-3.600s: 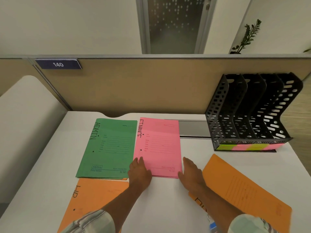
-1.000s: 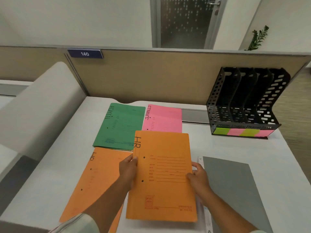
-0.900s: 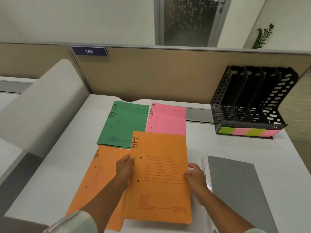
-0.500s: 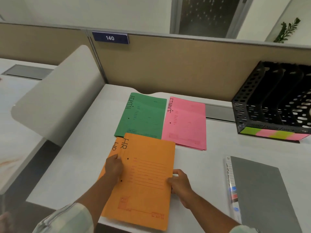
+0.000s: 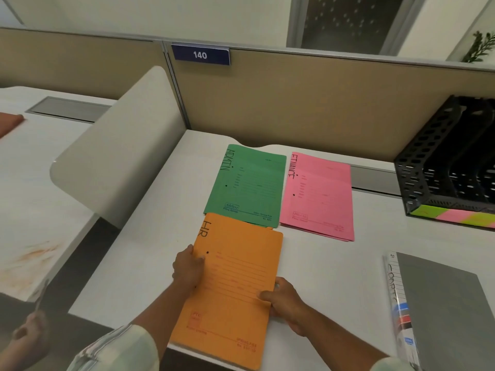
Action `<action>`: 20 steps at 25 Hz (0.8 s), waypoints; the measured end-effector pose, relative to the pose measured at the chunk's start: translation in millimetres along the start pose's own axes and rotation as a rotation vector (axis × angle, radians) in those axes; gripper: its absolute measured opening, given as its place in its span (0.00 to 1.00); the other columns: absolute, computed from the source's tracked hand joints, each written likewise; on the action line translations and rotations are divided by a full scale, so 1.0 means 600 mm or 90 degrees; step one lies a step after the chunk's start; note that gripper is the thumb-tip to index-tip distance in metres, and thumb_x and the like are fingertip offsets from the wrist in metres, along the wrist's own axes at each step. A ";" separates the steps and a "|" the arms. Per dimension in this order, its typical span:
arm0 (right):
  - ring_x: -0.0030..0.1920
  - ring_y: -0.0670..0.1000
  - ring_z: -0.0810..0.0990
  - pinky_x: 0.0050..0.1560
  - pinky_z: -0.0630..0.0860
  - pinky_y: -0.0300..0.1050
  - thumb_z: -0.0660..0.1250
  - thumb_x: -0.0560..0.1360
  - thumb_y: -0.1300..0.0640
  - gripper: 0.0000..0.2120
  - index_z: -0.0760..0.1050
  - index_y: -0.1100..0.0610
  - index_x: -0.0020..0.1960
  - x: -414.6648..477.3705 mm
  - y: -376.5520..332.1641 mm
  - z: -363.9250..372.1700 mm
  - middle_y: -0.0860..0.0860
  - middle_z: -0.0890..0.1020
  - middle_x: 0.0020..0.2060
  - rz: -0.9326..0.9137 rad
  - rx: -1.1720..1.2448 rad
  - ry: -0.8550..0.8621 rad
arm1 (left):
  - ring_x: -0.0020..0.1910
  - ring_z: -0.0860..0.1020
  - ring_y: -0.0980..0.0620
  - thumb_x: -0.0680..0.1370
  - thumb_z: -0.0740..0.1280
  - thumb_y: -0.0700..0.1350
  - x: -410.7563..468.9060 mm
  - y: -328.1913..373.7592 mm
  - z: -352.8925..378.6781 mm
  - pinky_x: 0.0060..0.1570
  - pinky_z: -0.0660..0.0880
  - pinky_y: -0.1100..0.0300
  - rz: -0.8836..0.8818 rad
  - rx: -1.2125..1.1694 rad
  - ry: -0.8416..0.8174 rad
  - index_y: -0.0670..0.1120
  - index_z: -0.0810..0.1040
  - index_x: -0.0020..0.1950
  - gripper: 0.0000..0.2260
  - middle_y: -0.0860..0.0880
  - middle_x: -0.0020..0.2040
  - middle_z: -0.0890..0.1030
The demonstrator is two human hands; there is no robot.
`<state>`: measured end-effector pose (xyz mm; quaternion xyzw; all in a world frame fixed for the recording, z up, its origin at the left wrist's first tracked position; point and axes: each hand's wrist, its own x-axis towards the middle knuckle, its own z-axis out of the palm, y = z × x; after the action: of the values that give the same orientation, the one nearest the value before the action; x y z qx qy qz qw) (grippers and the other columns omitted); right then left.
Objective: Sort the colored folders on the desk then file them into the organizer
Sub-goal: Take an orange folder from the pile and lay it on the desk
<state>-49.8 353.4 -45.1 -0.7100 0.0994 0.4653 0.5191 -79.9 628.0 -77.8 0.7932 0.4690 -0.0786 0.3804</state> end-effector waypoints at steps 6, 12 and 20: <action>0.56 0.43 0.82 0.61 0.80 0.48 0.68 0.70 0.47 0.23 0.76 0.43 0.65 0.005 0.004 0.010 0.40 0.83 0.58 -0.053 -0.194 0.009 | 0.61 0.77 0.39 0.82 0.67 0.51 -0.003 0.008 0.010 0.62 0.74 0.38 0.006 0.172 0.042 0.51 0.73 0.64 0.12 0.44 0.61 0.77; 0.55 0.45 0.73 0.46 0.74 0.31 0.67 0.80 0.48 0.20 0.68 0.52 0.69 -0.011 -0.008 -0.013 0.46 0.75 0.62 -0.071 -0.326 0.070 | 0.75 0.68 0.37 0.82 0.66 0.53 -0.021 0.005 0.023 0.73 0.67 0.36 0.049 0.208 0.062 0.47 0.65 0.79 0.27 0.41 0.77 0.69; 0.80 0.57 0.57 0.77 0.60 0.54 0.63 0.81 0.46 0.41 0.42 0.56 0.82 -0.026 0.020 -0.107 0.55 0.54 0.82 -0.167 -0.547 0.292 | 0.85 0.48 0.39 0.84 0.62 0.56 -0.101 0.074 0.111 0.81 0.50 0.38 0.234 0.285 0.006 0.46 0.53 0.86 0.33 0.42 0.86 0.50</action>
<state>-29.7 289.4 -39.3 -0.9501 -0.0796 0.2266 0.1990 -62.0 529.6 -71.4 0.9296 0.2900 -0.1058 0.2015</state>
